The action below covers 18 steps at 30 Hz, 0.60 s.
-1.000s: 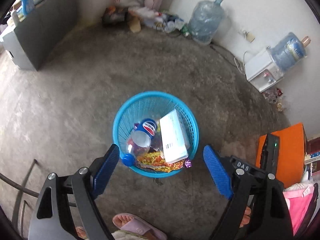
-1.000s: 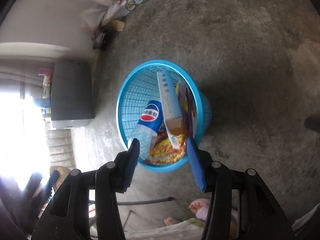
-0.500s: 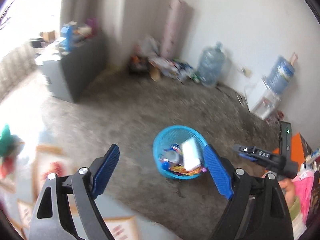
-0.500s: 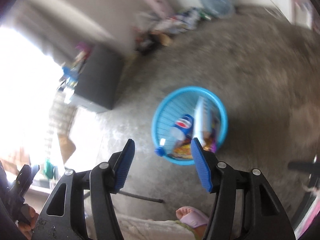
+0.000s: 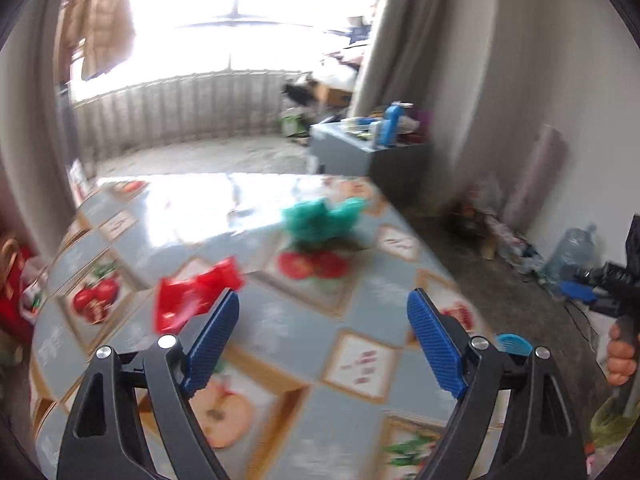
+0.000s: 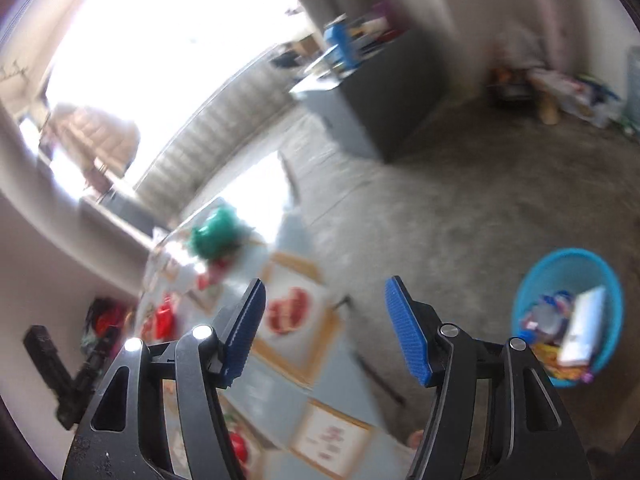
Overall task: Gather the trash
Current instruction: 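Move both open tools back toward the table, then grasp the green plastic bag with the right tool while the left tool grasps the red wrapper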
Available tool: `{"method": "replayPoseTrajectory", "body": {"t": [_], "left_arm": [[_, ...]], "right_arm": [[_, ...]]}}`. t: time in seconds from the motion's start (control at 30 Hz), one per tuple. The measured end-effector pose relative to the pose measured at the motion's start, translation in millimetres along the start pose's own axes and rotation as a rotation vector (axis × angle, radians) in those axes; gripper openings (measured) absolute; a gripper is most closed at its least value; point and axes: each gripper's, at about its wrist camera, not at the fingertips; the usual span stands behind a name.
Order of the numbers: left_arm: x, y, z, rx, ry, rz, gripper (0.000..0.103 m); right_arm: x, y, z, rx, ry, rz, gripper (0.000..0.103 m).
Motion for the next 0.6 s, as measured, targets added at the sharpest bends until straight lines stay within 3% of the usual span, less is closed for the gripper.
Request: {"method": "replayPoseTrajectory", "body": {"t": [0.17,0.33,0.47,0.6], "left_arm": [[47.4,-13.9,41.5,0.065,0.102,-0.019,0.078],[76.7,-16.6,88.2,0.147,0.156,-0.04,0.066],[90.9,-7.8,116.4,0.181,0.156,-0.072,0.059],[100.8,7.0,133.2,0.173,0.159,-0.086,0.057]], "right_arm": [[63.1,16.2,75.9,0.103,0.066,-0.054,0.06],[98.4,34.5,143.1,0.19,0.111,-0.009,0.06],[121.9,47.4,185.4,0.246,0.114,0.042,0.06],[132.8,65.6,219.6,0.242,0.067,0.055,0.06]]}}
Point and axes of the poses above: each gripper's, at about its wrist camera, not at the fingertips, and z roughly the way its jaws point, x to its left, y to its top, and after that the axes turned 3 degrees about y, right-handed
